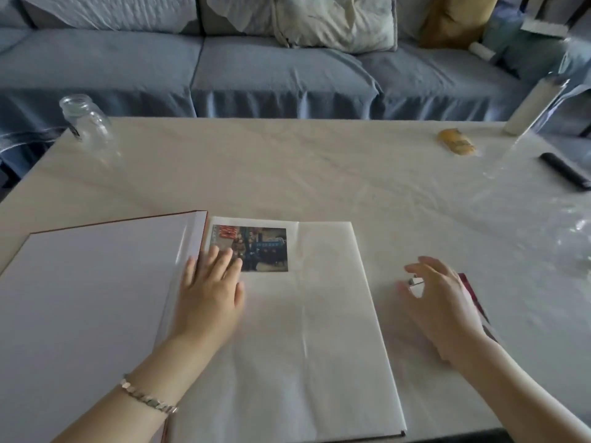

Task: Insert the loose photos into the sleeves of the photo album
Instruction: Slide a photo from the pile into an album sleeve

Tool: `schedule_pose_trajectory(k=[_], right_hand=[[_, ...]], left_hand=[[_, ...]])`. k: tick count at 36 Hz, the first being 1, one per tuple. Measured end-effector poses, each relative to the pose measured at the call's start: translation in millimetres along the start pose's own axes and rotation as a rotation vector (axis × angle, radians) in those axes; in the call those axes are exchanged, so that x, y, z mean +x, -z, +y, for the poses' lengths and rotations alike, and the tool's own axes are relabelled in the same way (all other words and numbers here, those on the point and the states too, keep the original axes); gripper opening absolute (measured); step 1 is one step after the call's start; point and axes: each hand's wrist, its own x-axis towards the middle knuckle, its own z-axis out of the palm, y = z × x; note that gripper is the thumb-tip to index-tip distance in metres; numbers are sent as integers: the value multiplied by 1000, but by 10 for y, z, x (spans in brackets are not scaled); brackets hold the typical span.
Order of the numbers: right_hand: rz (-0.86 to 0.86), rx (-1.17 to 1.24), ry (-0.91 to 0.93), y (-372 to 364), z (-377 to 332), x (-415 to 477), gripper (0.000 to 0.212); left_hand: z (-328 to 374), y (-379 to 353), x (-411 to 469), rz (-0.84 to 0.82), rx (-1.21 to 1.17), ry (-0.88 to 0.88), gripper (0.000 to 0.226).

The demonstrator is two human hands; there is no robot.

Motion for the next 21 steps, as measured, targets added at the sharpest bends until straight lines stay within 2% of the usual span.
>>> schedule_pose_trajectory(k=[4, 6, 9, 10, 15, 18, 21], right_hand=[[-112, -345, -74, 63, 408, -199, 48], [-129, -433, -95, -5, 516, -288, 47], [0, -422, 14, -135, 645, -350, 30], [56, -416, 35, -173, 664, -366, 29], [85, -409, 143, -208, 664, -356, 34], [84, -384, 218, -159, 667, -346, 44], [83, -278, 224, -74, 621, -360, 68]], left_hand=[[96, -18, -9, -19, -66, 1, 49], [156, 3, -8, 2, -109, 1, 40], [273, 87, -21, 56, -189, 8, 27], [311, 118, -25, 61, -235, 15, 26], [436, 266, -42, 48, -376, 7, 32], [507, 339, -70, 55, -433, 2, 31], [568, 398, -89, 43, -478, -9, 31]])
